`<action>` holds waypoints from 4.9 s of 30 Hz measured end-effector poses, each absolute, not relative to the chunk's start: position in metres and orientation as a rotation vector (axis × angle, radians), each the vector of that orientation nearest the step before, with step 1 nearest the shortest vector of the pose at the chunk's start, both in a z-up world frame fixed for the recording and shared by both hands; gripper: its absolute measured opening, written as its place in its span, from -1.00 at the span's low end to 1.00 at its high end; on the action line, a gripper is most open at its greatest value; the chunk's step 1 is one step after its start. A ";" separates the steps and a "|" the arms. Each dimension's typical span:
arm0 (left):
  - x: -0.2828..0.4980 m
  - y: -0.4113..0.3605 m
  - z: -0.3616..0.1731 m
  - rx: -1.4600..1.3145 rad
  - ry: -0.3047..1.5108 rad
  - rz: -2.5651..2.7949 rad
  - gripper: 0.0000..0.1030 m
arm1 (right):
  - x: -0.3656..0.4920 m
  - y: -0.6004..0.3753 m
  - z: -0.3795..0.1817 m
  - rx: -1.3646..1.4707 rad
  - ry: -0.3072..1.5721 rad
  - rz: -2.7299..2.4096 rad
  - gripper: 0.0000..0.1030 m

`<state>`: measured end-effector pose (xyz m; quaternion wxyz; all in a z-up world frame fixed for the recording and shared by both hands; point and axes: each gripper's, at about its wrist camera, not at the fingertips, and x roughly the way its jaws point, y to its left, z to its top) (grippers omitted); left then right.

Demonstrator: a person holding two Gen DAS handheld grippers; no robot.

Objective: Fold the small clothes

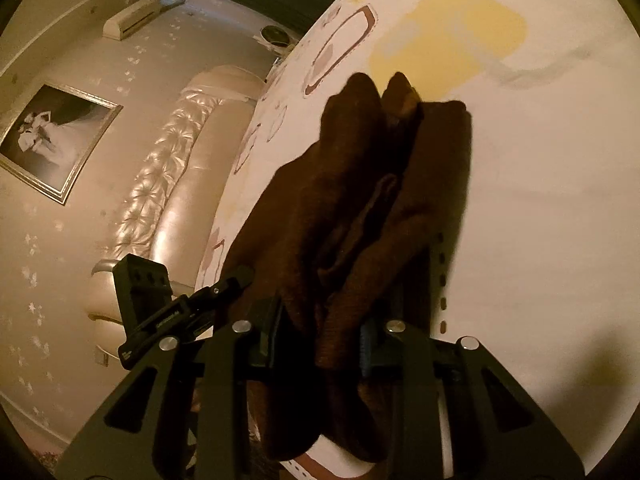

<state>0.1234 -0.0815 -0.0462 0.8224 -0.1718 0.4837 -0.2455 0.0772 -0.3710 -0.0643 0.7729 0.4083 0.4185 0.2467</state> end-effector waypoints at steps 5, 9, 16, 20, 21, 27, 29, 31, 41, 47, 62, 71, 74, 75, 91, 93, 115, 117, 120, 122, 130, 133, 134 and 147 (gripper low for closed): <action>0.115 -0.086 -0.059 -0.355 1.051 -0.533 -0.39 | 0.067 -0.384 -0.092 0.935 0.947 0.500 -0.47; 0.118 -0.092 -0.055 -0.326 1.052 -0.536 -0.34 | 0.065 -0.387 -0.091 0.949 0.963 0.509 -0.45; 0.121 -0.063 -0.036 -0.345 0.962 -0.599 0.32 | 0.062 -0.418 -0.069 0.958 0.909 0.456 0.39; 0.152 -0.056 -0.041 -0.405 0.985 -0.630 0.45 | 0.085 -0.439 -0.074 1.023 0.884 0.413 0.41; 0.159 -0.058 -0.045 -0.417 1.000 -0.626 0.45 | 0.093 -0.439 -0.077 1.034 0.889 0.418 0.41; 0.202 -0.071 -0.069 -0.470 1.066 -0.598 0.49 | 0.141 -0.428 -0.083 0.960 0.928 0.433 0.44; 0.209 -0.074 -0.071 -0.490 1.064 -0.601 0.54 | 0.154 -0.420 -0.084 0.930 0.946 0.457 0.49; 0.210 -0.075 -0.071 -0.499 1.060 -0.603 0.54 | 0.160 -0.414 -0.083 0.899 0.957 0.466 0.47; 0.213 -0.094 -0.060 -0.304 1.035 -0.507 -0.65 | 0.161 -0.404 -0.078 0.827 0.896 0.472 -0.66; 0.225 -0.103 -0.055 -0.238 1.005 -0.446 -0.68 | 0.173 -0.410 -0.066 0.762 0.842 0.444 -0.69; 0.227 -0.111 -0.065 -0.177 1.009 -0.409 -0.59 | 0.171 -0.423 -0.095 0.895 0.896 0.413 -0.51; 0.175 -0.085 -0.064 -0.278 1.068 -0.550 0.38 | 0.121 -0.420 -0.084 0.929 0.941 0.480 0.14; 0.145 -0.078 -0.066 -0.294 1.077 -0.580 0.41 | 0.098 -0.411 -0.085 0.919 0.981 0.514 0.15; 0.137 -0.076 -0.066 -0.314 1.083 -0.587 0.41 | 0.090 -0.407 -0.085 0.920 0.988 0.527 0.16; 0.103 -0.086 -0.070 -0.356 1.121 -0.574 0.11 | 0.063 -0.387 -0.091 1.102 1.006 0.610 0.36; 0.101 -0.088 -0.070 -0.353 1.114 -0.566 0.10 | 0.061 -0.381 -0.087 1.038 1.015 0.597 0.24; 0.088 -0.102 -0.062 -0.274 1.093 -0.531 -0.44 | 0.046 -0.391 -0.105 1.017 1.008 0.565 -0.79; 0.090 -0.102 -0.064 -0.284 1.098 -0.529 -0.44 | 0.047 -0.396 -0.111 1.026 1.012 0.561 -0.79; 0.093 -0.101 -0.068 -0.301 1.103 -0.528 -0.44 | 0.047 -0.397 -0.111 1.020 1.007 0.564 -0.79; 0.092 -0.102 -0.068 -0.299 1.101 -0.527 -0.43 | 0.047 -0.396 -0.110 1.022 1.008 0.564 -0.79; 0.088 -0.102 -0.068 -0.310 1.102 -0.528 -0.43 | 0.047 -0.397 -0.109 1.020 1.007 0.564 -0.79; 0.087 -0.102 -0.064 -0.316 1.104 -0.524 -0.46 | 0.046 -0.397 -0.107 1.023 0.999 0.569 -0.78; 0.086 -0.102 -0.063 -0.315 1.102 -0.524 -0.46 | 0.046 -0.396 -0.106 1.020 0.995 0.571 -0.78; 0.079 -0.099 -0.060 -0.332 1.116 -0.521 -0.47 | 0.044 -0.404 -0.112 1.019 1.007 0.549 -0.79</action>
